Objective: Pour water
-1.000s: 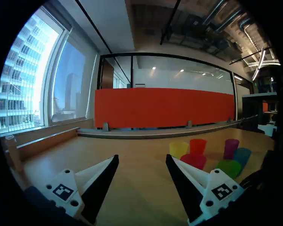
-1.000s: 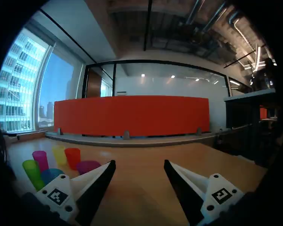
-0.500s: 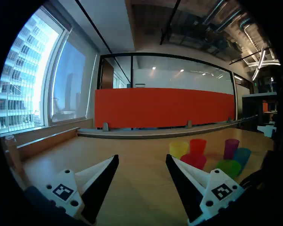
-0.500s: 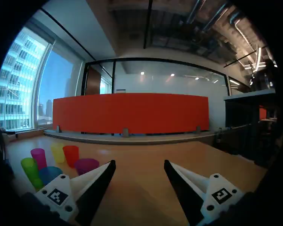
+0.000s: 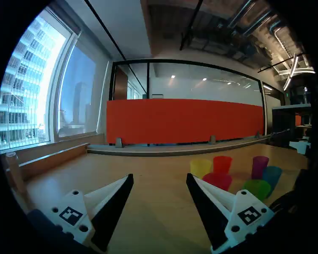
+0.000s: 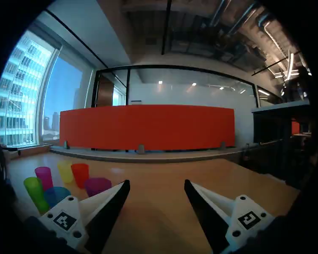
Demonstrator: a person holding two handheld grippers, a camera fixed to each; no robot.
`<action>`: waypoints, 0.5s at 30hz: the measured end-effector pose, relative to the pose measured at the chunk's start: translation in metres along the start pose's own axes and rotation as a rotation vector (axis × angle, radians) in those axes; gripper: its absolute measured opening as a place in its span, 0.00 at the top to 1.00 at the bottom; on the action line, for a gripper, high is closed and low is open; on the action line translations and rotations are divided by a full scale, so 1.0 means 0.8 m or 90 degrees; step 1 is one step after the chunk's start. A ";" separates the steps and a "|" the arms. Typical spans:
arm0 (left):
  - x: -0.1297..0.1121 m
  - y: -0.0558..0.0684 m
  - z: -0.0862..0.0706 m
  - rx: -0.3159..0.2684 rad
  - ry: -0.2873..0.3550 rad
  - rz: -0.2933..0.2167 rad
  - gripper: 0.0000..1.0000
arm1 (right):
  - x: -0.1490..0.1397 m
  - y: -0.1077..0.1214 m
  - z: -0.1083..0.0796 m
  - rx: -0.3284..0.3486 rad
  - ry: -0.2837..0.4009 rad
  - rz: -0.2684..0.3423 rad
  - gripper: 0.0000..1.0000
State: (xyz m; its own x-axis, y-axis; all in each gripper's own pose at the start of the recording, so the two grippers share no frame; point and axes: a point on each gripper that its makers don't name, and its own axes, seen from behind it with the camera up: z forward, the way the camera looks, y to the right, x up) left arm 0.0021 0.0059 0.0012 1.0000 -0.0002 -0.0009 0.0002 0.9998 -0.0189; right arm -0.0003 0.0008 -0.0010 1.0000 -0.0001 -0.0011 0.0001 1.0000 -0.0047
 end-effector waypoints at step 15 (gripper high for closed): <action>0.000 0.000 0.000 0.000 0.000 0.000 0.08 | -0.002 0.000 0.000 0.001 -0.001 0.000 0.01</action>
State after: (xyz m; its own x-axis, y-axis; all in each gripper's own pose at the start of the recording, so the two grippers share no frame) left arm 0.0022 0.0059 0.0013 1.0000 -0.0005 -0.0008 0.0005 0.9998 -0.0188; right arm -0.0017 0.0006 -0.0010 1.0000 0.0001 0.0005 -0.0001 1.0000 -0.0038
